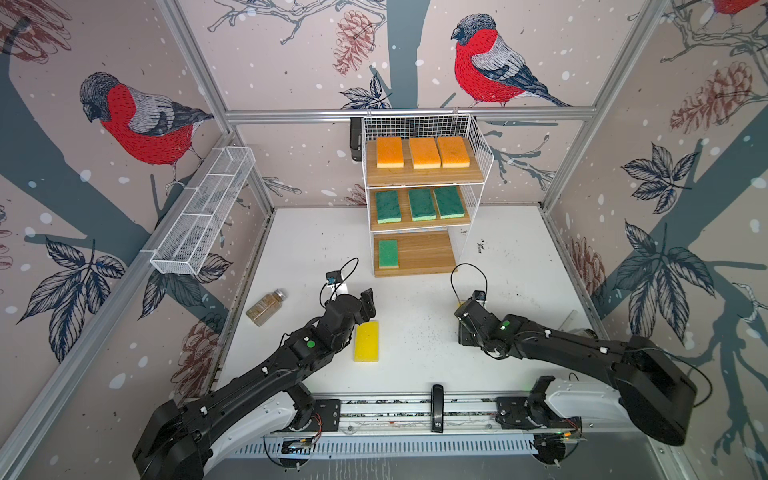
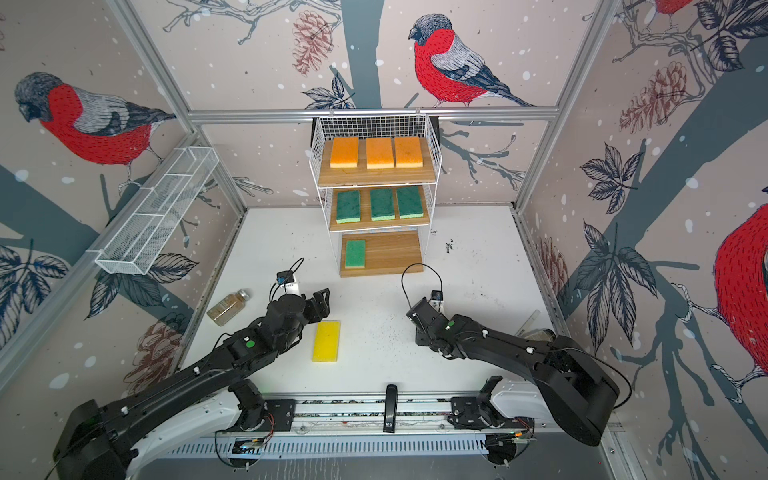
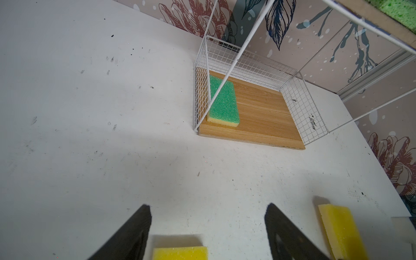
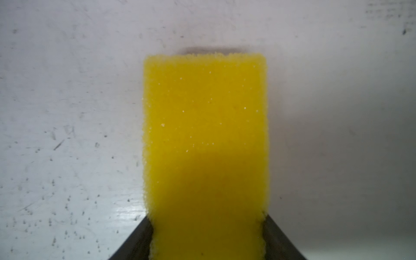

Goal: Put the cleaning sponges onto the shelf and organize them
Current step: 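Carry the yellow sponge with the right gripper to the bottom shelf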

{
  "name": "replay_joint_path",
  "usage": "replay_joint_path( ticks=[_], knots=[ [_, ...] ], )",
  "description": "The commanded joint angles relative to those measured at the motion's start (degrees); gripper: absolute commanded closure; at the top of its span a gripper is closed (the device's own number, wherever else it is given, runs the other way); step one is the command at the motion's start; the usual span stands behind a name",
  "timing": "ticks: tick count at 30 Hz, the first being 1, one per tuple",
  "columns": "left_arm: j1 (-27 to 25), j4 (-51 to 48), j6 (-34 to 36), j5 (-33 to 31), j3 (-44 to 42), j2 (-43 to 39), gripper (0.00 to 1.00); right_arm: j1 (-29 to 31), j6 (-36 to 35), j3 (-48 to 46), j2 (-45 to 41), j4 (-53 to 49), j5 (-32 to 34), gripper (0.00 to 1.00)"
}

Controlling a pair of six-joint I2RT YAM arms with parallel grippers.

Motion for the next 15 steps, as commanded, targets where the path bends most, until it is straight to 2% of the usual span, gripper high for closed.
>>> replay_joint_path(
  ticks=[1,15],
  knots=[
    [0.1,-1.3,-0.6,-1.8,-0.3,-0.8,0.2,0.5,-3.1,1.7,2.3,3.5,0.5,0.38],
    [0.4,-3.9,-0.2,-3.7,-0.6,-3.6,0.2,0.8,-12.9,15.5,17.2,10.9,-0.1,0.37]
  ],
)
